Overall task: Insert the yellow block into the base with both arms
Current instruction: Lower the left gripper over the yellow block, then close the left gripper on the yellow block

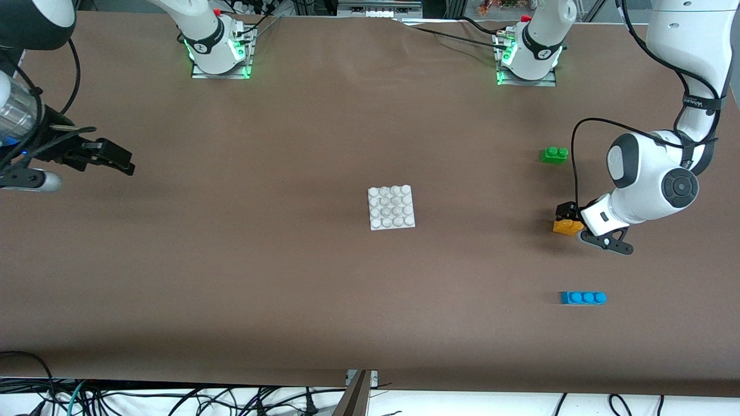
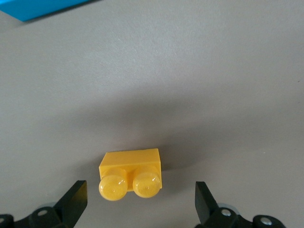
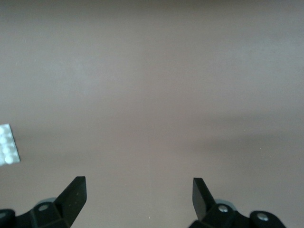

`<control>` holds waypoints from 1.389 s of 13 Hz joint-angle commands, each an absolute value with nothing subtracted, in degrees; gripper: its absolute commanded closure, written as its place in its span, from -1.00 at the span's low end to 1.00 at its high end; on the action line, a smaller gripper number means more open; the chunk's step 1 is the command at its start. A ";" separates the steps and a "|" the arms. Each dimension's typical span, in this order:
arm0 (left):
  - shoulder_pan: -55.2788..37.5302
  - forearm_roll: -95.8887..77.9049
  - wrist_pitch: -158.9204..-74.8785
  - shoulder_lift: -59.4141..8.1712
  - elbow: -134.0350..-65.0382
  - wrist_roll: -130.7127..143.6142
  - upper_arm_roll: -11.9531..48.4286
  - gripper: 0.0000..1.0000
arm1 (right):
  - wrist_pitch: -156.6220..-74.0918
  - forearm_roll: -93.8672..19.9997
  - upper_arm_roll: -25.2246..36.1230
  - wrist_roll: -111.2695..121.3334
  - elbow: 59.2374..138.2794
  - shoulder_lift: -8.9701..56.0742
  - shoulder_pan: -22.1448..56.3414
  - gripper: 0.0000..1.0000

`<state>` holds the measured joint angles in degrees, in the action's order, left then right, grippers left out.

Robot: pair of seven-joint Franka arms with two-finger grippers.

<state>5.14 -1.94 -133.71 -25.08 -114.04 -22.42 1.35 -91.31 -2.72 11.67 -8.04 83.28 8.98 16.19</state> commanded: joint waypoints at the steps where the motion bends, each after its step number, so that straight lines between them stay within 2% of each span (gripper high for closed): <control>1: 5.54 -0.70 -135.26 -24.61 -115.49 -24.17 1.49 -1.00 | -89.65 1.75 -2.61 -9.05 83.32 6.86 5.03 -0.98; 3: 5.54 -0.70 -136.66 -24.78 -115.84 -26.00 1.32 -1.00 | -89.65 1.76 -4.82 -9.05 83.49 6.68 2.47 -0.98; 9: 6.24 -1.49 -141.23 -25.58 -118.47 -26.72 1.06 -1.00 | -90.35 1.05 -4.48 -8.53 83.32 6.77 2.20 -0.98; 14: 6.24 -1.67 -141.68 -26.45 -118.65 -25.67 0.88 -1.00 | -90.18 0.88 0.52 -8.17 83.32 7.21 2.02 -0.98; 18: 6.07 -1.67 -141.77 -27.25 -118.56 -24.08 0.88 -1.00 | -89.04 0.88 0.70 -8.00 83.41 7.29 2.02 -0.98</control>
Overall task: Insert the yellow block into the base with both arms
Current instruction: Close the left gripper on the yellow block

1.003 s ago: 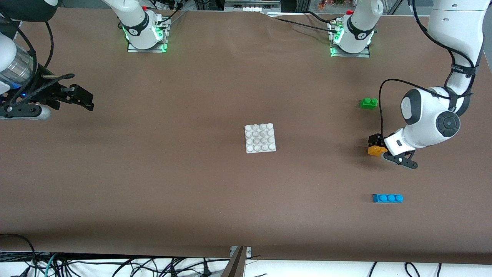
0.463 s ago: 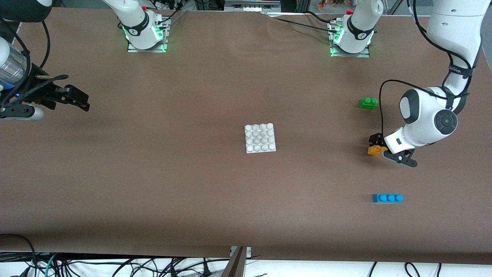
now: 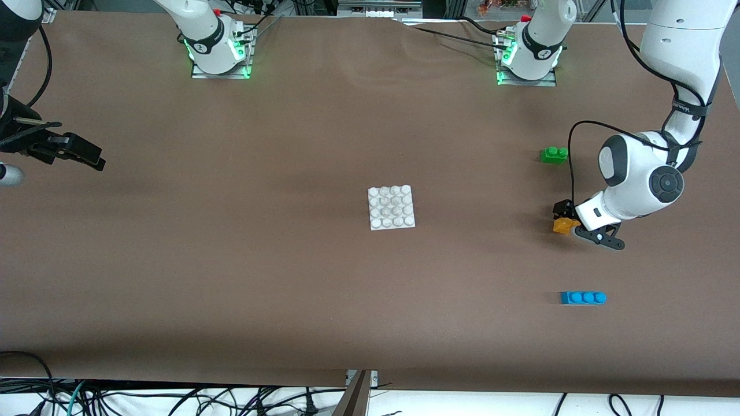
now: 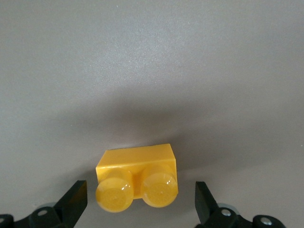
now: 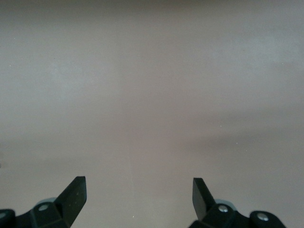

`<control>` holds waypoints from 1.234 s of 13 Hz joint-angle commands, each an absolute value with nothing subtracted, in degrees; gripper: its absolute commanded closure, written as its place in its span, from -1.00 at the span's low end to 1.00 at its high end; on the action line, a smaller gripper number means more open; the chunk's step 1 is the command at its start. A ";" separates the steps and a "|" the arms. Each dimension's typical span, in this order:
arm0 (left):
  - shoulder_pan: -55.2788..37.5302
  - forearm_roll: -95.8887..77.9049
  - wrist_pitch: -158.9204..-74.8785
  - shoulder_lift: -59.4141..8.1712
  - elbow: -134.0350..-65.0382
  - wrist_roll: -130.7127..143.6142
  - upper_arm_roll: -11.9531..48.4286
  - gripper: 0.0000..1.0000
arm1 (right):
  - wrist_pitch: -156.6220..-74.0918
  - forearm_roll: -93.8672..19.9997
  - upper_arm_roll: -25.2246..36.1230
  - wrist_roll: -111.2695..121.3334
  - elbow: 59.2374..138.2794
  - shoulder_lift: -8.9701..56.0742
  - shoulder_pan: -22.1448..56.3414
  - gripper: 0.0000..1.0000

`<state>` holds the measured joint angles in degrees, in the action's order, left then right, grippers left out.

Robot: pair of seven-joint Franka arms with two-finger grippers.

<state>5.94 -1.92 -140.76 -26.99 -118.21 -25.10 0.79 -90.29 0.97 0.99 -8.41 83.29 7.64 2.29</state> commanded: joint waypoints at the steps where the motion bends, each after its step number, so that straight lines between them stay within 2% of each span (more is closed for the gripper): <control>1: 6.06 -1.67 -141.85 -27.42 -118.56 -23.91 0.88 -1.00 | -88.95 0.88 0.62 -8.35 83.41 7.21 2.02 -0.98; 9: 5.54 -1.58 -143.44 -28.30 -118.39 -21.27 0.88 -0.97 | -88.24 0.97 0.62 -8.88 83.41 7.21 2.11 -0.98; 12: 5.54 -1.58 -143.96 -28.83 -118.48 -21.36 0.88 -0.66 | -88.24 0.88 0.53 -8.53 83.32 7.29 2.11 -0.98; 13: 5.54 -1.50 -143.96 -28.92 -118.48 -21.36 0.70 -0.39 | -88.33 0.88 0.53 -8.53 83.32 7.29 2.11 -0.98; 14: 5.54 -1.49 -143.88 -28.74 -118.39 -21.36 0.53 -0.03 | -88.33 0.88 0.53 -8.53 83.32 7.29 2.11 -0.98; 15: 5.54 -1.49 -143.44 -28.57 -118.30 -21.36 0.44 0.19 | -88.33 0.88 0.53 -8.53 83.32 7.29 2.11 -0.98; 16: 5.54 -1.58 -142.92 -28.39 -117.87 -21.18 0.35 0.29 | -88.33 0.88 0.53 -8.53 83.32 7.29 2.11 -0.98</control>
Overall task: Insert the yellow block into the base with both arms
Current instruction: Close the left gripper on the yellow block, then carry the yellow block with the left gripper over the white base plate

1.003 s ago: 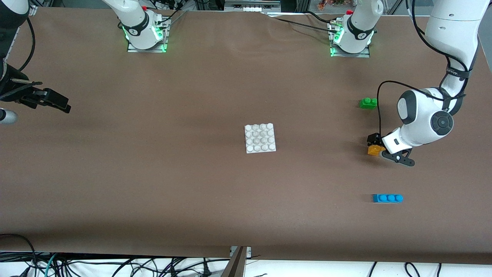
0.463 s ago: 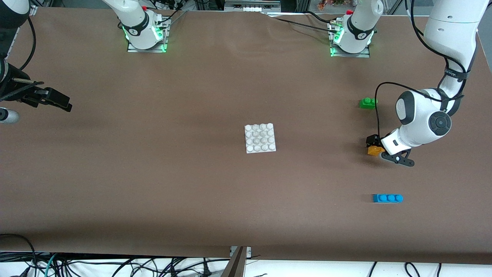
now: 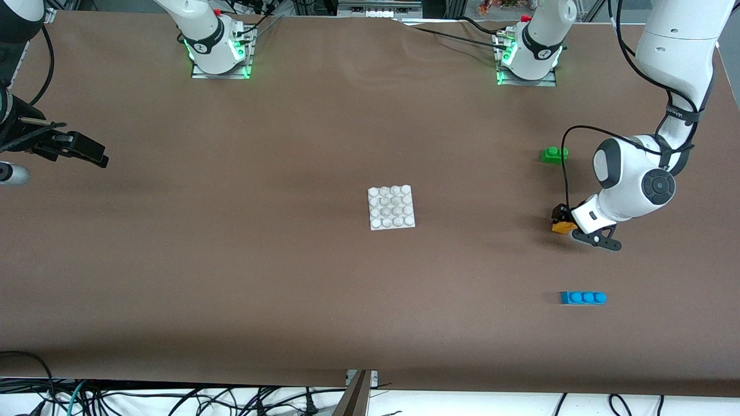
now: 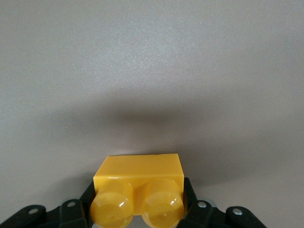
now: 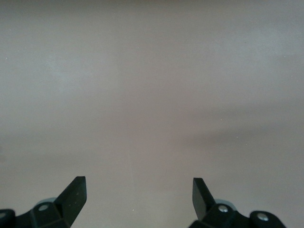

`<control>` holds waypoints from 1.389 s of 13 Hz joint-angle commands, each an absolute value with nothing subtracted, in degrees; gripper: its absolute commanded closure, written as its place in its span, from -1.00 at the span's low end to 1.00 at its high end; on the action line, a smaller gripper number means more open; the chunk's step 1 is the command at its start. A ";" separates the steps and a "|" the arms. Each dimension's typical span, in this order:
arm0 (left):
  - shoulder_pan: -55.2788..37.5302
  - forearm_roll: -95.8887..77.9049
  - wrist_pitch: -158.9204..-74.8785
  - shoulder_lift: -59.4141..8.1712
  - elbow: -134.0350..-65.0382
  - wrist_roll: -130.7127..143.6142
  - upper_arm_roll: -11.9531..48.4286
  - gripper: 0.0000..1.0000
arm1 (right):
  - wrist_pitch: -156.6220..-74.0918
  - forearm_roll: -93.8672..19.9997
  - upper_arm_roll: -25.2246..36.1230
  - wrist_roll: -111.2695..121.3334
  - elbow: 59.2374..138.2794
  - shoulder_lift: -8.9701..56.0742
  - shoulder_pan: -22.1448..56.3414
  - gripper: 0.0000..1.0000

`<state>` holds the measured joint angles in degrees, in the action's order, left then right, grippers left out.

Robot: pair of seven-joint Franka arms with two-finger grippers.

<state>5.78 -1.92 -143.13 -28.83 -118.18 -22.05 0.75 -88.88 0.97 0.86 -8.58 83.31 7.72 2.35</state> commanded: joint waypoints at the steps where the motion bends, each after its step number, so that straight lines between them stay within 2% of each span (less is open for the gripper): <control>1: 5.54 -1.67 -142.30 -27.95 -117.69 -21.01 0.35 0.33 | -88.24 0.79 0.53 -8.53 83.41 7.29 2.11 -0.98; 7: 2.91 -1.67 -128.16 -21.46 -112.59 -12.59 2.10 0.33 | -88.24 0.79 0.53 -8.53 83.41 7.29 2.11 -0.98; 15: -2.63 -0.88 -125.16 -17.84 -111.98 18.33 16.59 0.29 | -88.24 0.79 0.53 -8.61 83.41 7.29 2.11 -0.98; 18: -8.07 -0.79 -125.77 -18.89 -111.36 25.21 17.49 0.29 | -88.24 0.79 0.53 -8.53 83.41 7.29 2.11 -0.98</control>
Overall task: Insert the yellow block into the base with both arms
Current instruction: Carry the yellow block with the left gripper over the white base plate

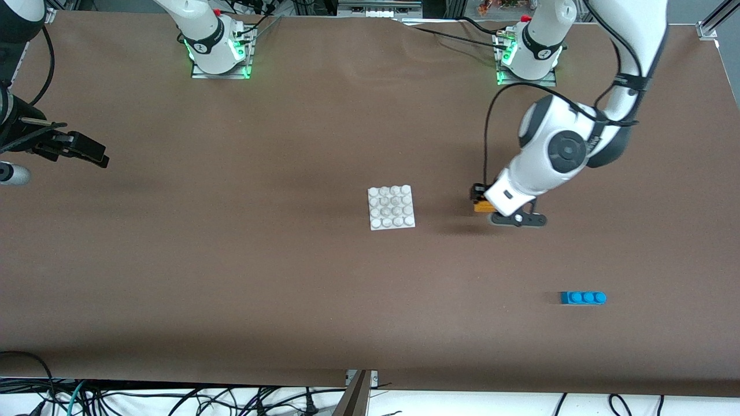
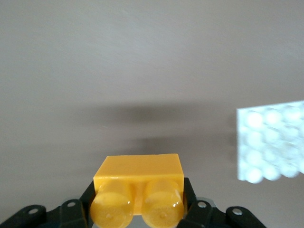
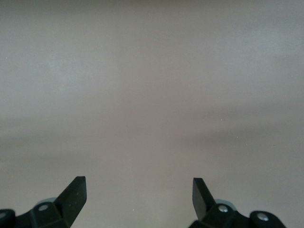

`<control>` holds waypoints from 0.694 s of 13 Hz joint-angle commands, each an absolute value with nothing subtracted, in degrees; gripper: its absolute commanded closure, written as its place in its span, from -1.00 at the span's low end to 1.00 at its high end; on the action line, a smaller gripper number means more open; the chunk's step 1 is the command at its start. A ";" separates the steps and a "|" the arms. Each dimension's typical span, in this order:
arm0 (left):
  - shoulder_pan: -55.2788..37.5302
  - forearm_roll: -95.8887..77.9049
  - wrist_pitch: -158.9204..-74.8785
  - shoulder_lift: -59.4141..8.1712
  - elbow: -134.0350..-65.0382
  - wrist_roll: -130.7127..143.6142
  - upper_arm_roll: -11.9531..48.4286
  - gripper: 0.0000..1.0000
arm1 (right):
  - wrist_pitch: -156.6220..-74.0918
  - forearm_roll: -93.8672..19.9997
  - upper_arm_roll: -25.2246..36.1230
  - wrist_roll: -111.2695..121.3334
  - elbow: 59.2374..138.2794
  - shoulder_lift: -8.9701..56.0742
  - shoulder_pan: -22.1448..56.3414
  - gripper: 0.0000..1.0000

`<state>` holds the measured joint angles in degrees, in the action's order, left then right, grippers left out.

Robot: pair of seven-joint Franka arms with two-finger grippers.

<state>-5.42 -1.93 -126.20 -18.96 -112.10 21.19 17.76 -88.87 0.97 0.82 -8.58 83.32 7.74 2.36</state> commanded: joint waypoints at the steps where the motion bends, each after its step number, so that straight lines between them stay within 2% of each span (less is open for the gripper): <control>1: -10.00 -0.79 -125.77 -19.94 -109.70 26.79 17.49 0.25 | -88.24 0.79 0.61 -8.53 83.41 7.29 2.11 -0.98; 4: -17.03 -0.88 -125.77 -23.89 -105.48 31.88 17.40 0.24 | -88.24 0.70 0.62 -8.53 83.41 7.38 2.02 -0.98; 9: -22.67 3.32 -125.95 -31.54 -97.40 40.59 17.31 0.25 | -88.33 0.79 0.62 -8.53 83.41 7.38 2.02 -0.98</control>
